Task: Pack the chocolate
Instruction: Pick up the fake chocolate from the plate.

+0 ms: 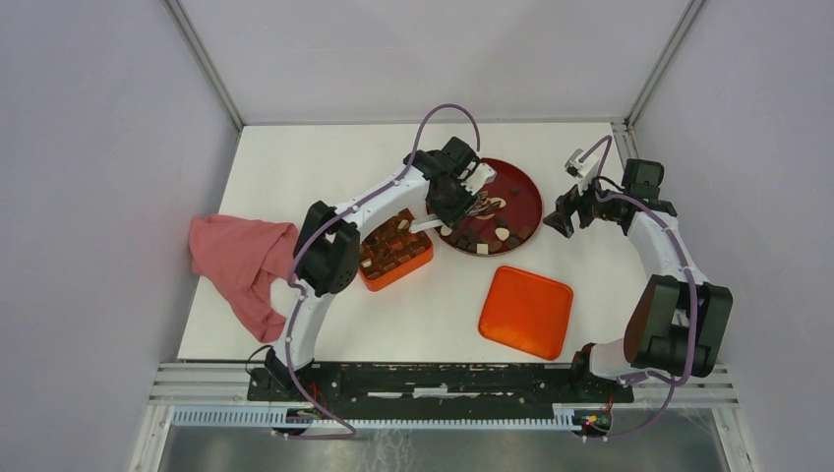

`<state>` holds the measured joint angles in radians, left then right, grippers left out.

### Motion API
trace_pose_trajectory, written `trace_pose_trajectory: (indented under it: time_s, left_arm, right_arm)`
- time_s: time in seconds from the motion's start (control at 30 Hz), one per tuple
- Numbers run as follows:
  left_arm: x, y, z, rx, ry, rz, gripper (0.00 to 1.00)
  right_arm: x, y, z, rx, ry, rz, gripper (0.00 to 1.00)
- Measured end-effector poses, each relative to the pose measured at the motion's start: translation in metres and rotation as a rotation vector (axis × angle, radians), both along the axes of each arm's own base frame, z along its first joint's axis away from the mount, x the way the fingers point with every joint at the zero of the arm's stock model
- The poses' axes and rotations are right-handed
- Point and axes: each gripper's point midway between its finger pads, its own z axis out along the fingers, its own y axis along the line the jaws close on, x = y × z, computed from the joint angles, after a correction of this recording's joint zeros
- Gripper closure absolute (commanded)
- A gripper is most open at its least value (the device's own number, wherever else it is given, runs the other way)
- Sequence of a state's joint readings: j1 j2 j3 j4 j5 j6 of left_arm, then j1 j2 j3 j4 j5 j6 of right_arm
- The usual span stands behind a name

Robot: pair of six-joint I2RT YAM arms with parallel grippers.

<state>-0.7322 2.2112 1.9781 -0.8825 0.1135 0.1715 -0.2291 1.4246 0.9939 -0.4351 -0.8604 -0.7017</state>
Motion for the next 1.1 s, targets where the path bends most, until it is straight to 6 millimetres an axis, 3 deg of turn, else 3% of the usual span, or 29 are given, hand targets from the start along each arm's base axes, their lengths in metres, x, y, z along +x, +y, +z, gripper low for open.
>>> trace_pose_trajectory:
  time_s: [0.2, 0.4, 0.63, 0.93, 1.1]
  left_arm:
    - [0.003, 0.004, -0.008, 0.016, 0.015, 0.0, 0.48]
    - [0.011, -0.008, -0.005, -0.02, 0.01, -0.011, 0.49]
    - [0.019, -0.015, -0.015, -0.03, 0.027, -0.013, 0.5]
    - [0.022, -0.014, -0.02, -0.029, 0.038, -0.01, 0.63]
    - [0.022, -0.014, -0.02, -0.028, 0.041, -0.01, 0.75]
  right_arm:
    - [0.001, 0.0, 0.0, 0.002, 0.001, 0.004, 0.13]
    - [0.001, 0.0, -0.003, 0.004, 0.007, 0.004, 0.13]
    - [0.001, 0.001, -0.002, 0.006, 0.007, 0.006, 0.13]
    - [0.0, 0.002, -0.003, 0.012, 0.012, 0.011, 0.13]
    - [0.0, 0.002, -0.003, 0.015, 0.014, 0.013, 0.13]
